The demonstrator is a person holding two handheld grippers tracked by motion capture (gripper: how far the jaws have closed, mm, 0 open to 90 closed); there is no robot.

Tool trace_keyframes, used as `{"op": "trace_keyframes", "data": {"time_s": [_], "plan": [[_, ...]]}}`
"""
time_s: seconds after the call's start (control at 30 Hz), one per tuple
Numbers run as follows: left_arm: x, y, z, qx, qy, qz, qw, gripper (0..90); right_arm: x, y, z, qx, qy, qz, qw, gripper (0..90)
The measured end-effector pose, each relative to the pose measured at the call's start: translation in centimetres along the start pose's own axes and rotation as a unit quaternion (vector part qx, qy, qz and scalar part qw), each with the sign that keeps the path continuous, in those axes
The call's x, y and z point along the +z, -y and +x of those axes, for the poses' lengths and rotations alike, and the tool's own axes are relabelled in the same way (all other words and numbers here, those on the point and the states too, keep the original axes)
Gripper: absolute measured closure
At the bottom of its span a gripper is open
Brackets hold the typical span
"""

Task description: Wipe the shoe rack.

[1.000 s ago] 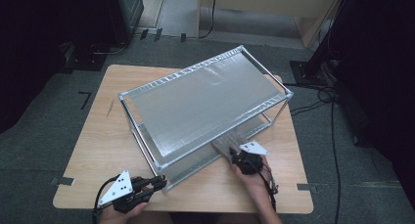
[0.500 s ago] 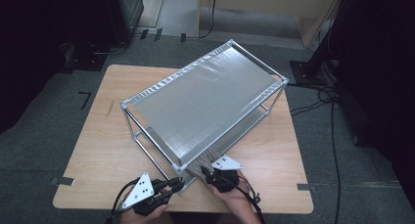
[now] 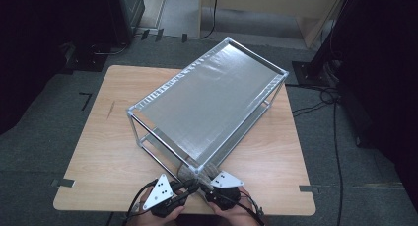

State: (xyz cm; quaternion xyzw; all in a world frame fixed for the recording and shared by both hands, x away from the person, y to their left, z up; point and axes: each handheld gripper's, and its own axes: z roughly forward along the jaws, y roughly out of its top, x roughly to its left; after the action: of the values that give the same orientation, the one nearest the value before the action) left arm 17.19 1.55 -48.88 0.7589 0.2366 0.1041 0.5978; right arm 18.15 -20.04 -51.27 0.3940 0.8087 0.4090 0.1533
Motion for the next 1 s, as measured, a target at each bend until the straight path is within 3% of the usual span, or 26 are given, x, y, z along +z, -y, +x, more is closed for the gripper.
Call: {"op": "trace_keyframes", "data": {"time_s": [0.1,0.17,0.23,0.33,0.43,0.47,0.53,0.6,0.67,0.73,0.9,1.0], "plan": [[-0.5,0.1,0.7,-0.003,0.01,-0.001,0.9999,71.8,-0.2,0.2,-0.3,0.005,-0.004,-0.003,1.0,66.1],[-1.5,0.3,1.6,0.003,0.031,-0.022,0.9993,66.5,-0.2,0.1,-0.3,0.002,-0.004,-0.002,1.0,66.0],[-2.6,0.4,2.5,0.011,0.015,-0.034,0.9993,65.0,-0.2,0.2,-0.4,0.005,-0.008,-0.002,1.0,66.0],[-4.2,0.7,4.6,-0.008,-0.006,-0.045,0.9989,62.6,-0.2,0.1,-0.6,0.004,-0.011,-0.002,0.9999,65.9],[-5.8,0.8,6.7,-0.026,-0.063,-0.055,0.9962,62.4,-0.2,0.1,-0.6,0.005,-0.012,-0.002,0.9999,65.9],[-6.5,0.9,7.6,-0.031,-0.092,-0.057,0.9936,62.4,-0.2,0.1,-0.6,0.004,-0.011,-0.001,0.9999,65.8],[-7.4,1.1,8.7,-0.042,-0.131,-0.059,0.9887,61.9,-0.2,0.1,-0.5,0.005,-0.01,-0.001,0.9999,65.8],[-8.3,1.3,10.1,-0.063,-0.167,-0.067,0.9817,61.3,-0.2,0.1,-0.6,0.006,-0.011,-0.001,0.9999,65.8],[-9.1,1.5,11.6,-0.085,-0.205,-0.074,0.9723,60.5,-0.2,0.2,-0.6,0.011,-0.011,-0.003,0.9999,65.5],[-9.4,1.6,12.7,-0.103,-0.223,-0.077,0.9663,59.9,-0.3,0.2,-0.7,0.019,-0.015,-0.007,0.9997,65.4],[-8.4,1.7,14.7,-0.136,-0.245,-0.058,0.9583,59.3,-1.1,-0.1,-0.5,0.02,-0.018,-0.015,0.9995,65.8],[-7.4,1.5,15.7,-0.13,-0.257,-0.043,0.9566,59.9,-1.9,-0.4,-0.4,0.021,-0.018,-0.022,0.9994,65.8]]}}
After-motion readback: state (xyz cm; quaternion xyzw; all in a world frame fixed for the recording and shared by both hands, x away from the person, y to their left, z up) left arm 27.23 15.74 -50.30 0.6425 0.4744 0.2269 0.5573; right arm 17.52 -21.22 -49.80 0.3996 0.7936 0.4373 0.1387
